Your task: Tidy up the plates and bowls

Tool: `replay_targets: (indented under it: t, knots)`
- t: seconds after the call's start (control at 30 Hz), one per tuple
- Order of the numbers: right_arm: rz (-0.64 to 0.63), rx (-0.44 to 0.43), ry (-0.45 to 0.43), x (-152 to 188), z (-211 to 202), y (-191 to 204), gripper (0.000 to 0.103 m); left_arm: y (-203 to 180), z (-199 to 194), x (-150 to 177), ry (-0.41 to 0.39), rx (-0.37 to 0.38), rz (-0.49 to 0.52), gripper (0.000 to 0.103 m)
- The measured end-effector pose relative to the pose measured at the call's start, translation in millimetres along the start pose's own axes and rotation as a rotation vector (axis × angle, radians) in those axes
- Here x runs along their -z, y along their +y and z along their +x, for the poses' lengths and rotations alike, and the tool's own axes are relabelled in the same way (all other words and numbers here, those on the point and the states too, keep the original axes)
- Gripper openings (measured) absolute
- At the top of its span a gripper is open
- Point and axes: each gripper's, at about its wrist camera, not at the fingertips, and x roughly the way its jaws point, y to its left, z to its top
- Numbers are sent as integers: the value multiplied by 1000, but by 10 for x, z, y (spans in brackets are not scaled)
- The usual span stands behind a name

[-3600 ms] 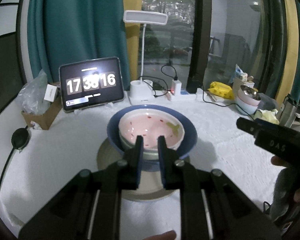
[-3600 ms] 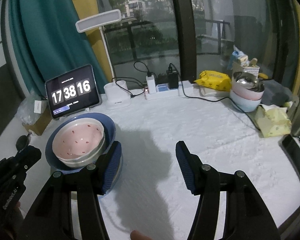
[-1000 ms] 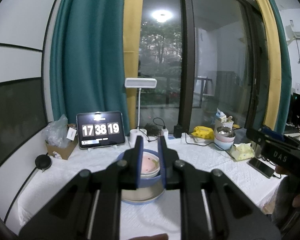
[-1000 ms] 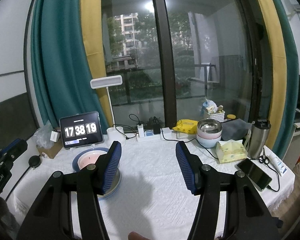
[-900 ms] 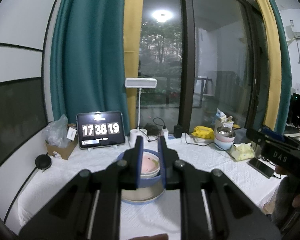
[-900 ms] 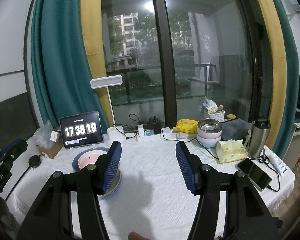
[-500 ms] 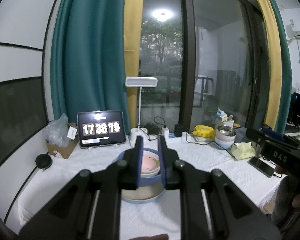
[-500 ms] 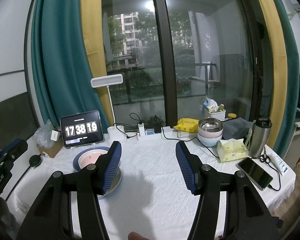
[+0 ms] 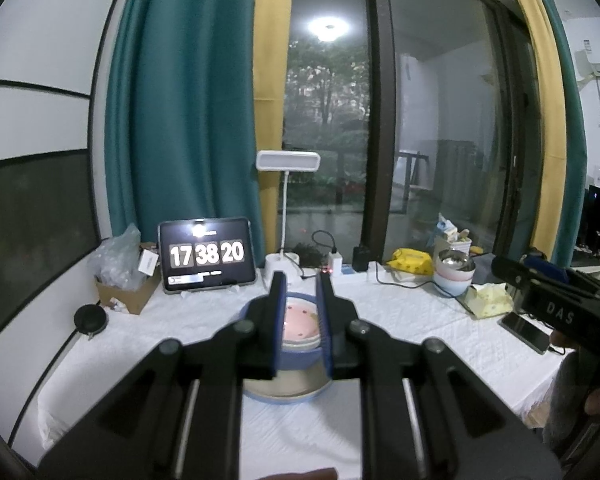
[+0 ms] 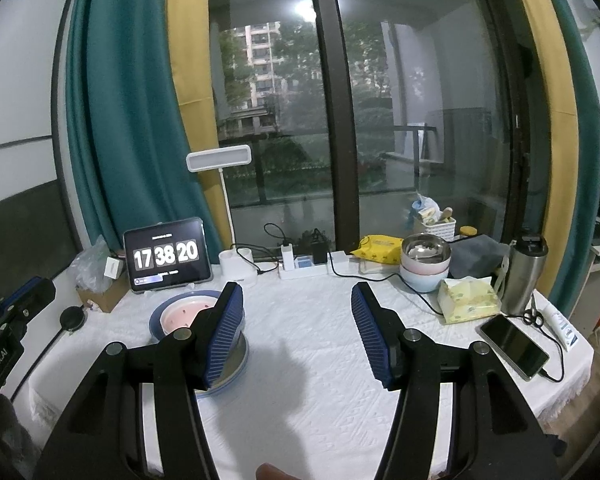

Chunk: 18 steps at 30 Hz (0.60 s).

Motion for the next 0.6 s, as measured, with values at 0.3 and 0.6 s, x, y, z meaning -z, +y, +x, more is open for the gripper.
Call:
replay_targets:
  t: [0.3, 0.6]
  knots:
    - [-7, -4, 7, 55, 18, 110, 60, 22, 16, 26, 19, -10, -7, 16]
    - [-19, -16, 22, 72, 55, 154, 60, 67, 18, 41, 27, -26, -16, 16]
